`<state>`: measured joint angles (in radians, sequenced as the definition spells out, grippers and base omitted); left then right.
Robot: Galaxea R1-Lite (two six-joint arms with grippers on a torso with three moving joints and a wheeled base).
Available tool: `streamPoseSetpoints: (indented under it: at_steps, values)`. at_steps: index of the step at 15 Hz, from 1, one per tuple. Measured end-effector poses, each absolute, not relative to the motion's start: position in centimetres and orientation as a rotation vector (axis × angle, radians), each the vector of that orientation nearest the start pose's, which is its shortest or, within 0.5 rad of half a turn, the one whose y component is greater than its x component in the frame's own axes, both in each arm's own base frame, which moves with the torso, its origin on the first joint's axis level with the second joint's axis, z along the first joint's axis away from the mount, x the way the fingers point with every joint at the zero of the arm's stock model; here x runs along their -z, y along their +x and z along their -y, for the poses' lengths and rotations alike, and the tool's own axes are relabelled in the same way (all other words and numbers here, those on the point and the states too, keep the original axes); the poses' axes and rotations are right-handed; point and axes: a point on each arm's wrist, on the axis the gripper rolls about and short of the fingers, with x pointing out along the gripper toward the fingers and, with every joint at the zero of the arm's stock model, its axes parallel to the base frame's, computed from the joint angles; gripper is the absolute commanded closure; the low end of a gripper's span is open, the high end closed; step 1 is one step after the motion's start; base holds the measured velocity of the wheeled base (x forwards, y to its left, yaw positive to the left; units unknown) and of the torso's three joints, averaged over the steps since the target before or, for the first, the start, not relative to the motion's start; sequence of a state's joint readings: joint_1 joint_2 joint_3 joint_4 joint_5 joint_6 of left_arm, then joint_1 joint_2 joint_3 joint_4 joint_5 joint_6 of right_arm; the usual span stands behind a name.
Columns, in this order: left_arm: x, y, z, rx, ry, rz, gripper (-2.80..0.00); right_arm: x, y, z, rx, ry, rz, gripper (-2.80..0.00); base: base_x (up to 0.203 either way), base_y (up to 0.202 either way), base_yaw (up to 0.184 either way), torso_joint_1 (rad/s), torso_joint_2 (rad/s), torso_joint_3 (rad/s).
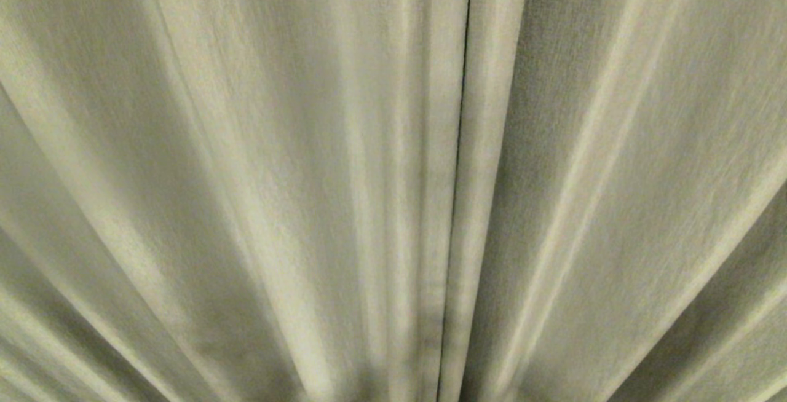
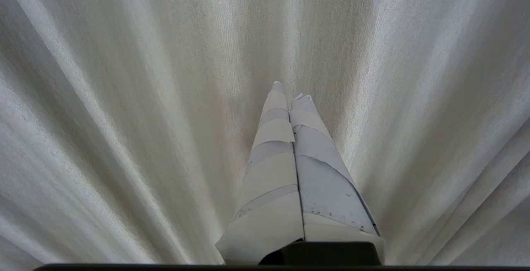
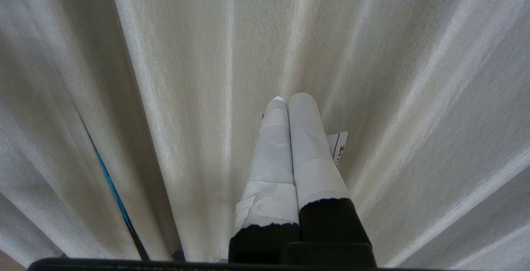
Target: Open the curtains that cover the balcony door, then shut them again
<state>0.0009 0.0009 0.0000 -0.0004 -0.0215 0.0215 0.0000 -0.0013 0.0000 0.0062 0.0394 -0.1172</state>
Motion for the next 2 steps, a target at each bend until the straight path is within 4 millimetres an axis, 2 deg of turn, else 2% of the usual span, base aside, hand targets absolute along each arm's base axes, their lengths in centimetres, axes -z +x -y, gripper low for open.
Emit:
streamPoseSetpoints:
  at_steps: [2]
  values:
    - [-7.55,-2.27,0.05,0.020,0.021,0.000,0.00,-7.48,-2.29,-0.09,-0.041,-0.117,-0.003,0.00,0.000,0.000,0.000,0.000,0.00,0.000]
